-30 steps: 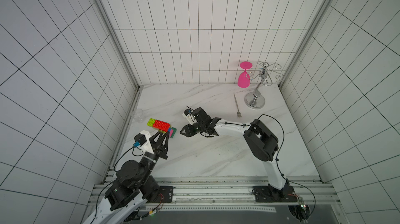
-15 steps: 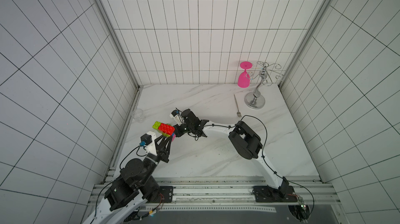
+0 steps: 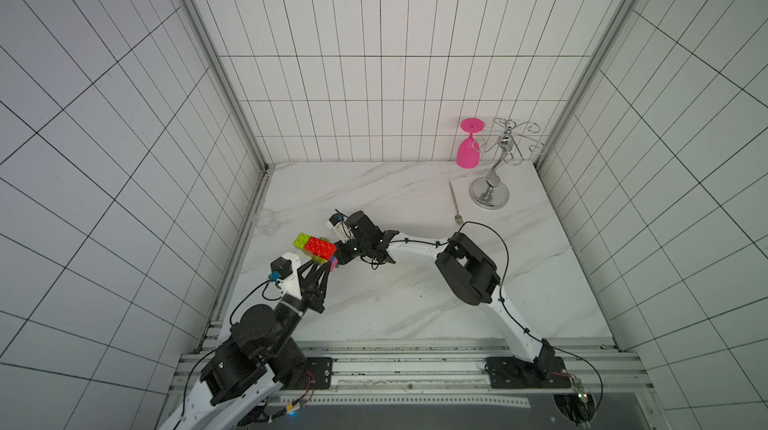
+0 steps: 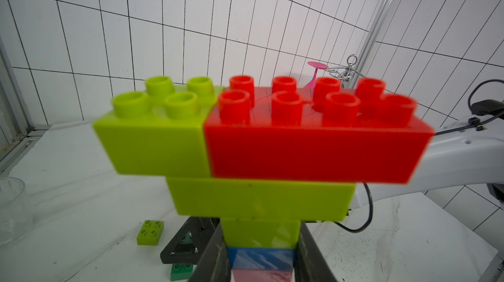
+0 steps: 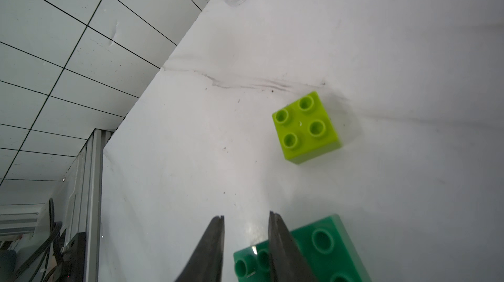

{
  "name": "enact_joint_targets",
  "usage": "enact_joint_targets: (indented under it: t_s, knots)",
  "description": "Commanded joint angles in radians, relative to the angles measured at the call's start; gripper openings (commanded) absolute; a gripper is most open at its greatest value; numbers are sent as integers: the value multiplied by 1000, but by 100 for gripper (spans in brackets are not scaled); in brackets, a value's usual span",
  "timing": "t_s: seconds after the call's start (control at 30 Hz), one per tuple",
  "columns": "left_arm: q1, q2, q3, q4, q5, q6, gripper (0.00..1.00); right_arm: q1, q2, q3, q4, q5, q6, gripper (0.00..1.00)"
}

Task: Assemble a spoon with lego
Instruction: Move the lego brick at the center of the board.

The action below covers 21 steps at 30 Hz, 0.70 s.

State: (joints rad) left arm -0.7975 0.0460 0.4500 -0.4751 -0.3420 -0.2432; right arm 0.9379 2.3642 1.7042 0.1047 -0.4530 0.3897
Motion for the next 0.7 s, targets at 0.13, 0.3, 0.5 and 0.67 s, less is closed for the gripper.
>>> enact_joint_targets:
  t_s: [0.13, 0.3, 0.5, 0.67]
  knots:
    - [0, 24, -26, 77, 28, 4, 0, -90, -241, -328, -68, 44, -97, 32]
    - [-1, 79, -58, 161, 47, -2, 0, -132, -384, -447, -173, 143, -169, 32]
    - [-2, 161, -72, 248, 60, 10, 0, -142, -513, -451, -353, 351, -123, 43]
    - [-2, 189, -89, 282, 60, 12, 0, -133, -485, -318, -628, 530, 201, 52]
